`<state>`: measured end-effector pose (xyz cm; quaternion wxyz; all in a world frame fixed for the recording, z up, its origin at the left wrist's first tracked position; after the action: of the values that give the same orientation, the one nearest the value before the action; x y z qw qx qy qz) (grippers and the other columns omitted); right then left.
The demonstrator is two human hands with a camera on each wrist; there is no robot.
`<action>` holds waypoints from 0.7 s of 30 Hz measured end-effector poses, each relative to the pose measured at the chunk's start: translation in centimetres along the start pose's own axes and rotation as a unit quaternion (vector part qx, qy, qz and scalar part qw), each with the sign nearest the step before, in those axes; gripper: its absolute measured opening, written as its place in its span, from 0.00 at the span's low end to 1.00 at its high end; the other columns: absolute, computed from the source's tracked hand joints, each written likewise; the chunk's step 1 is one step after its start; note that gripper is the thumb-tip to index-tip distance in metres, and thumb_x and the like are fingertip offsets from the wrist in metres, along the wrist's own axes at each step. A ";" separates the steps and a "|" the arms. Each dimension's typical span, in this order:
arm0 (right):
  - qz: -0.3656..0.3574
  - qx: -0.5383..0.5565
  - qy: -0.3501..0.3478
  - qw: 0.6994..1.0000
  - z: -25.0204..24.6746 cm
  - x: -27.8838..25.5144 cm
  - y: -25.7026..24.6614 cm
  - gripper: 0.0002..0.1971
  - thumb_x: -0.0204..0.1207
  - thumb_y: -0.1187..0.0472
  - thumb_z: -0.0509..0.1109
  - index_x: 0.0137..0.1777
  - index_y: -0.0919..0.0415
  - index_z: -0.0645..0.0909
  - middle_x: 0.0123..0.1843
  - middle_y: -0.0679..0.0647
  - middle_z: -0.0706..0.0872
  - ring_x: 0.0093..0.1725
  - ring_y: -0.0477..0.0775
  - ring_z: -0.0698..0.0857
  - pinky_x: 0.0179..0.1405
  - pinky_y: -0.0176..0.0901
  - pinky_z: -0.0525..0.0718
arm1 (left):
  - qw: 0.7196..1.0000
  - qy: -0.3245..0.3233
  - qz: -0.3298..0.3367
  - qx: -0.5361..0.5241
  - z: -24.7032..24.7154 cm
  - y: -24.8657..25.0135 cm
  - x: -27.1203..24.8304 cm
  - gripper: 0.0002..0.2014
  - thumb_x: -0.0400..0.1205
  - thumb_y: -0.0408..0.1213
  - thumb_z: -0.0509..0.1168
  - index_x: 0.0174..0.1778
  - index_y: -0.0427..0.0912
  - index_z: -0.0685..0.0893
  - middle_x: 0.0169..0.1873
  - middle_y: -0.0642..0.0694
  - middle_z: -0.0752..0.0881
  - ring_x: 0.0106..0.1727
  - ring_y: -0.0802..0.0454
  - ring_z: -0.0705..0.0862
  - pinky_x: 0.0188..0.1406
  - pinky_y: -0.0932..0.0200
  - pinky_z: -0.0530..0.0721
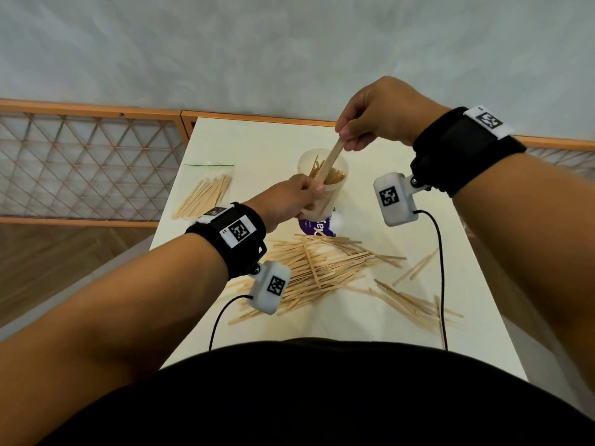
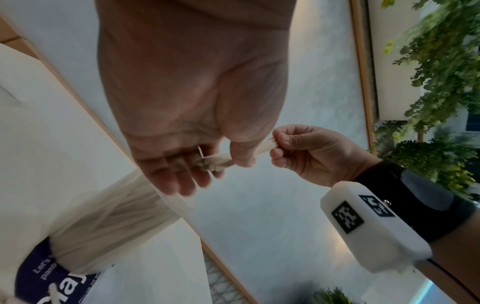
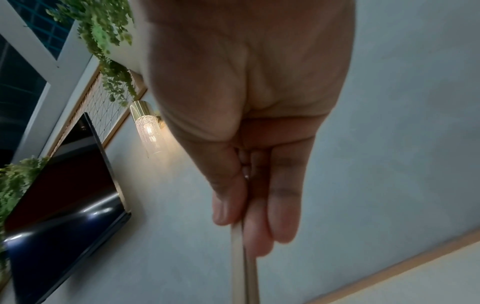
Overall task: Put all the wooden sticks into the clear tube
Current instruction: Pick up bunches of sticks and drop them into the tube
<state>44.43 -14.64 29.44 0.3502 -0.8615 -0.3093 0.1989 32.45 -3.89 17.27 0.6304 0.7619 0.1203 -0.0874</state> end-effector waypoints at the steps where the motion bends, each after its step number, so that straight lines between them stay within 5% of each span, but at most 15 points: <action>1: 0.000 -0.014 0.023 1.000 -0.5 0.6 -0.1 0.02 0.73 0.72 0.74 0.42 0.66 0.85 0.29 0.55 0.89 0.29 0.46 0.89 0.42 0.43 0.91 | 0.999 0.033 -0.010 0.005 -0.8 -0.7 0.2 0.12 0.86 0.48 0.58 0.59 0.45 0.75 0.51 0.50 0.80 0.51 0.53 0.79 0.45 0.61 0.79; 4: -0.014 -0.088 0.100 0.991 -1.8 2.7 -0.1 0.02 0.74 0.70 0.73 0.45 0.67 0.86 0.35 0.59 0.88 0.25 0.41 0.87 0.39 0.40 0.90 | 0.996 0.071 -0.054 -0.022 -2.7 -3.2 0.3 0.14 0.85 0.49 0.60 0.62 0.46 0.74 0.59 0.51 0.78 0.62 0.50 0.79 0.55 0.56 0.81; 7: -0.022 -0.162 0.117 0.980 -0.7 5.2 0.4 0.03 0.73 0.70 0.72 0.44 0.67 0.87 0.35 0.59 0.87 0.25 0.41 0.86 0.38 0.39 0.89 | 0.993 0.072 -0.086 -0.038 -3.8 -5.6 -0.2 0.12 0.86 0.47 0.60 0.60 0.45 0.76 0.60 0.49 0.78 0.62 0.49 0.79 0.61 0.52 0.79; 12: -0.031 -0.260 0.068 0.963 4.9 9.2 2.7 0.10 0.75 0.72 0.66 0.48 0.68 0.89 0.49 0.62 0.89 0.49 0.60 0.88 0.47 0.48 0.86 | 0.981 0.115 -0.137 -0.078 -6.1 -9.2 -0.9 0.16 0.85 0.46 0.62 0.64 0.41 0.79 0.64 0.46 0.80 0.64 0.47 0.80 0.62 0.51 0.80; 15: 0.002 -0.328 0.011 0.945 8.2 11.0 5.2 0.11 0.77 0.68 0.64 0.53 0.68 0.87 0.56 0.63 0.88 0.56 0.63 0.85 0.59 0.52 0.83 | 0.975 0.132 -0.158 -0.082 -7.3 -10.8 -1.5 0.17 0.84 0.46 0.63 0.64 0.41 0.80 0.64 0.46 0.81 0.63 0.49 0.81 0.62 0.52 0.81; 21: 0.059 -0.342 -0.052 0.936 11.7 11.9 8.2 0.15 0.75 0.67 0.69 0.62 0.62 0.84 0.63 0.58 0.84 0.62 0.60 0.83 0.60 0.49 0.82 | 0.970 0.150 -0.176 -0.075 -9.0 -12.2 -2.7 0.17 0.85 0.45 0.62 0.66 0.40 0.79 0.63 0.44 0.82 0.64 0.47 0.81 0.62 0.52 0.81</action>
<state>49.85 -5.63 14.05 0.0057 -0.9345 -0.3245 0.1461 26.12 6.94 8.27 0.6349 0.6841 0.3518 -0.0721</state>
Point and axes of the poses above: each hand's wrist, its own x-axis towards the middle knuckle, its own z-axis out of the palm, y = z × x, the point moved 4 cm from there along x, towards the middle knuckle
